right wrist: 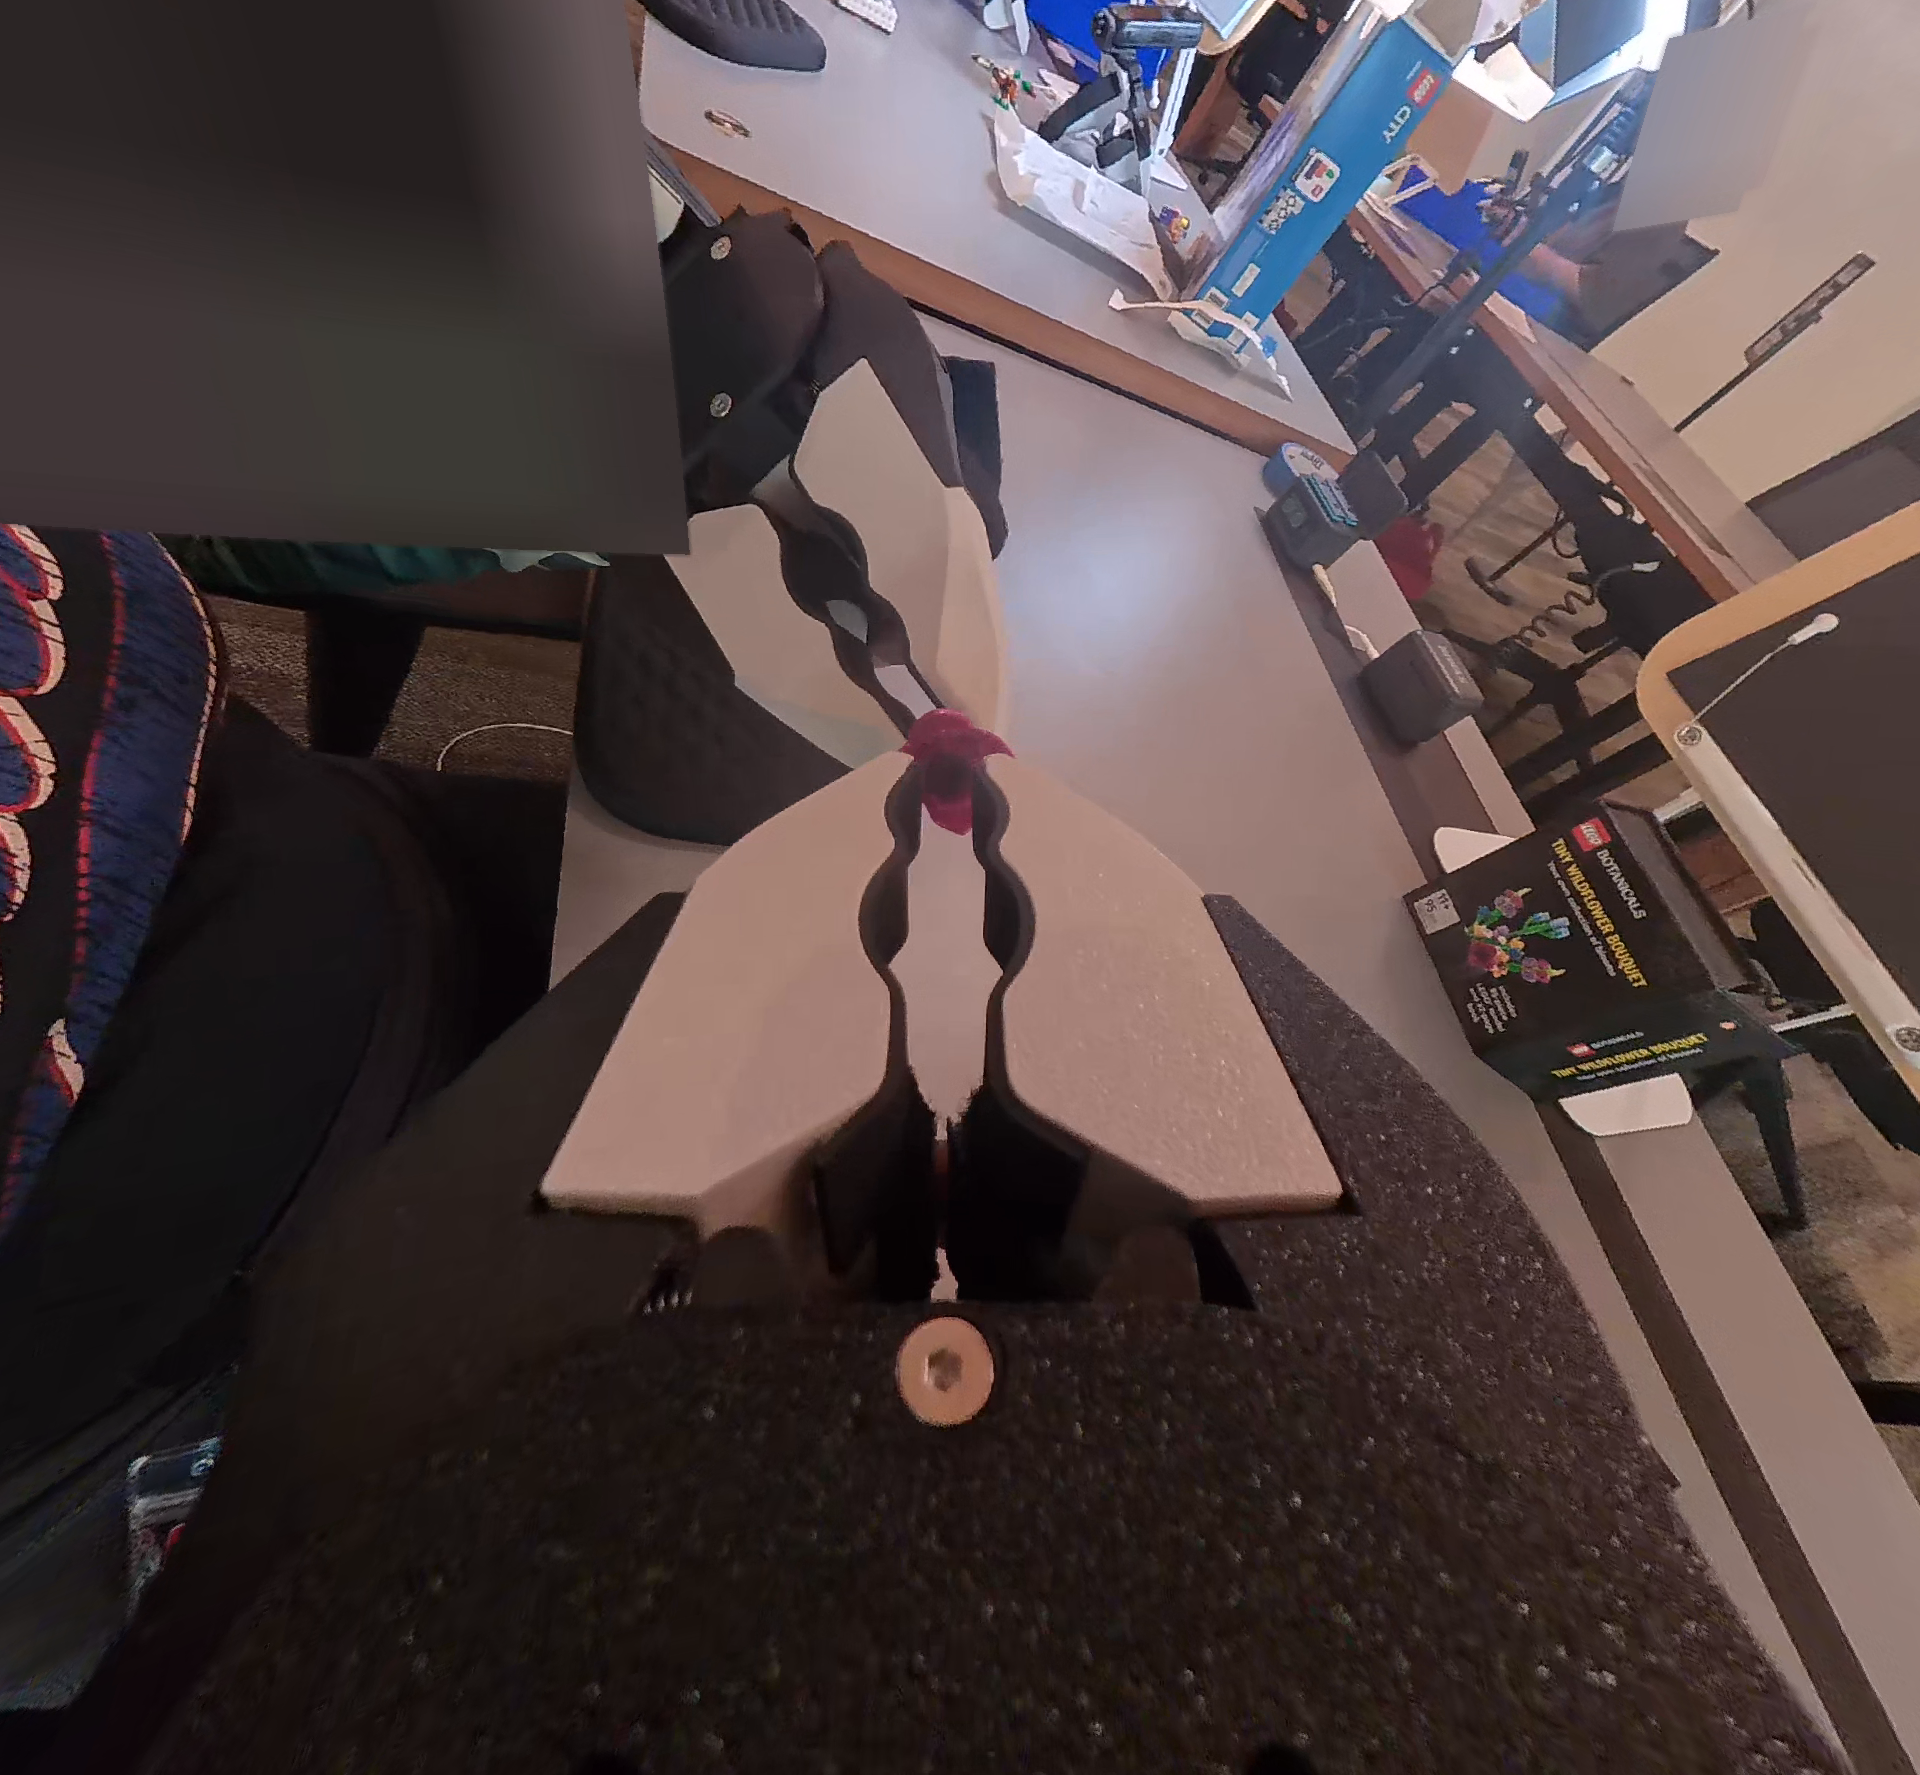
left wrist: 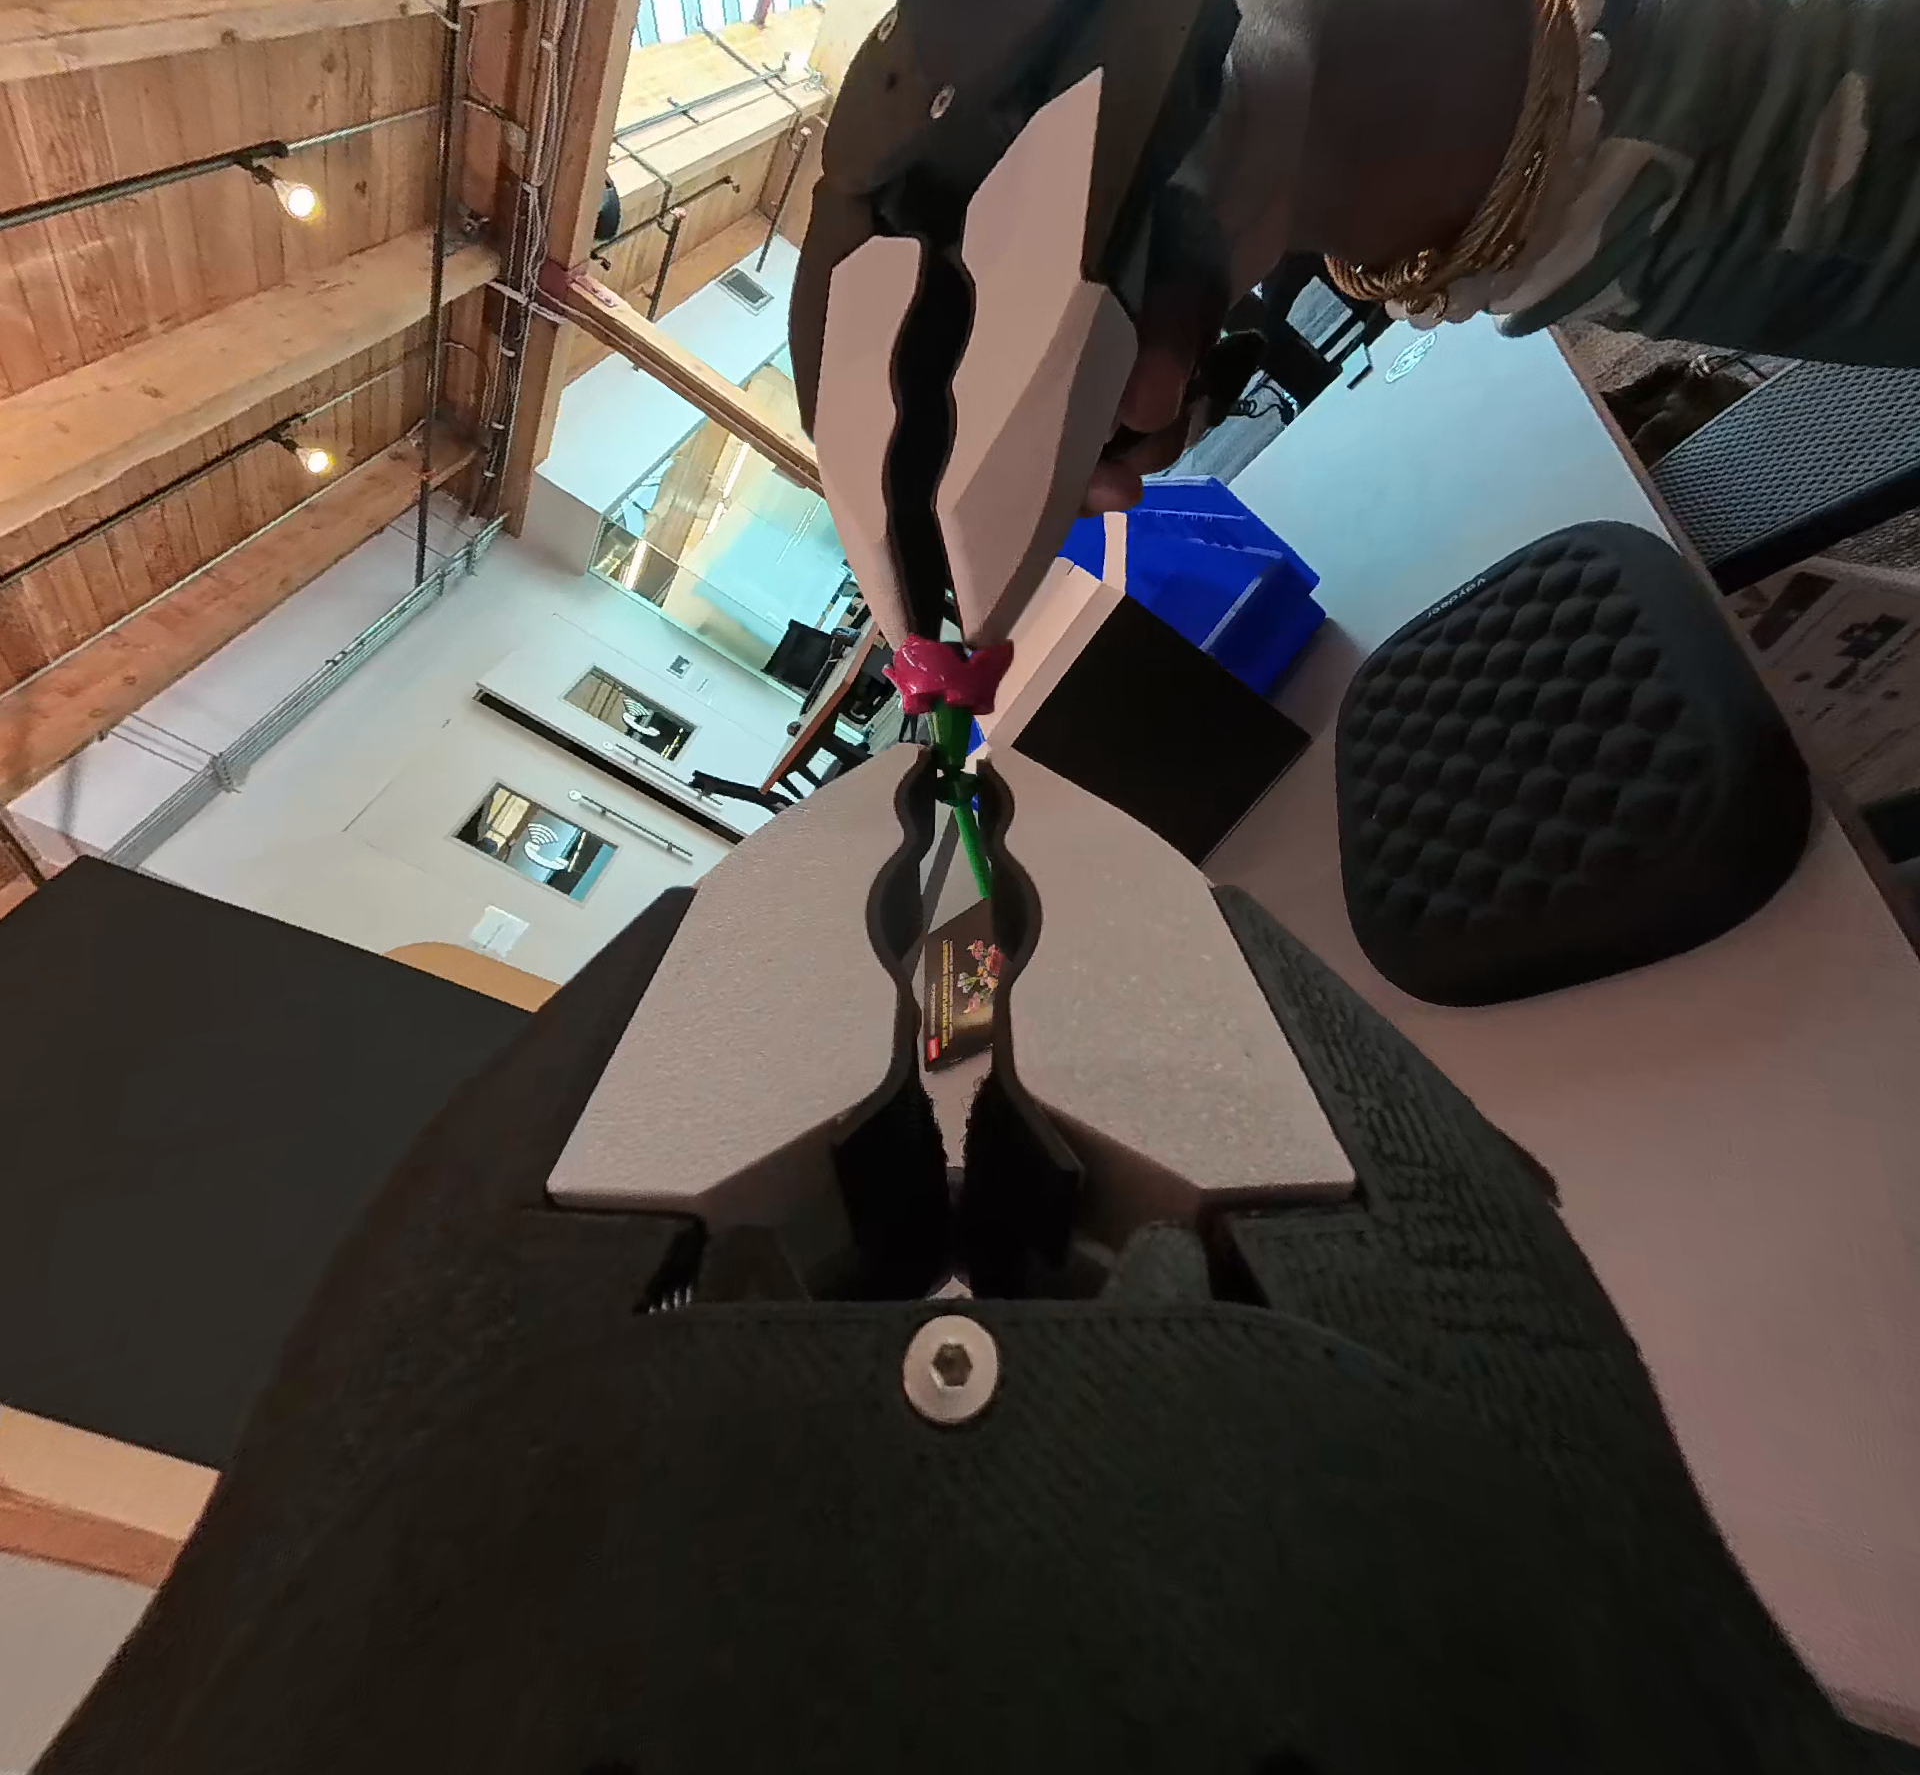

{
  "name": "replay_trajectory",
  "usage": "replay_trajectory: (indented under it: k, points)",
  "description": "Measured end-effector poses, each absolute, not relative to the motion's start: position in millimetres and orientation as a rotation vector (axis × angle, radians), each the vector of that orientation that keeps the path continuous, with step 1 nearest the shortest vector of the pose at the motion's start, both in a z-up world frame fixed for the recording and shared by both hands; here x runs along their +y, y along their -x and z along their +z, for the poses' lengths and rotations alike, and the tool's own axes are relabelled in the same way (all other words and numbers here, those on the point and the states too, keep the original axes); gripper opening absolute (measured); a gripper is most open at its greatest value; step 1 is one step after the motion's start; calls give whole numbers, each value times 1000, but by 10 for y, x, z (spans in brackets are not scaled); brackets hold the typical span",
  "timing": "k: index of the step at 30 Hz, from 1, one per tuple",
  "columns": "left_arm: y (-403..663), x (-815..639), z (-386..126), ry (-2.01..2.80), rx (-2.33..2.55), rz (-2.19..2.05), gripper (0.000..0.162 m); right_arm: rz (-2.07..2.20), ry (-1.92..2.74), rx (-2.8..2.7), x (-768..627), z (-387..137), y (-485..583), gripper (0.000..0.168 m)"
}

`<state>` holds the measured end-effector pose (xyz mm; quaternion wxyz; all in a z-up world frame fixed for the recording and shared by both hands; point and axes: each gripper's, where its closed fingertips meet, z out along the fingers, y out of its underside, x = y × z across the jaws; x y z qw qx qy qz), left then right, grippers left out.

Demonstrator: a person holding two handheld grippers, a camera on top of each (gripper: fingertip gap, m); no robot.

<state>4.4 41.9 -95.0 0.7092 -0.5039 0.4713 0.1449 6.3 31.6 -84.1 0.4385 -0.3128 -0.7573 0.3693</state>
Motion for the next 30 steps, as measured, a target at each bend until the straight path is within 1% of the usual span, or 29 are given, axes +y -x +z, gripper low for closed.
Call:
replay_trajectory:
  k: [15, 30]
  points:
    - [-65, 426, -947, 1109, 1061, 382, 7, 918, 764, -1907, 313, -843, -87, 6]
    - [-43, 425, -968, 1174, 1016, 182, 7, 876, 756, -1915, 348, -865, -67, 6]
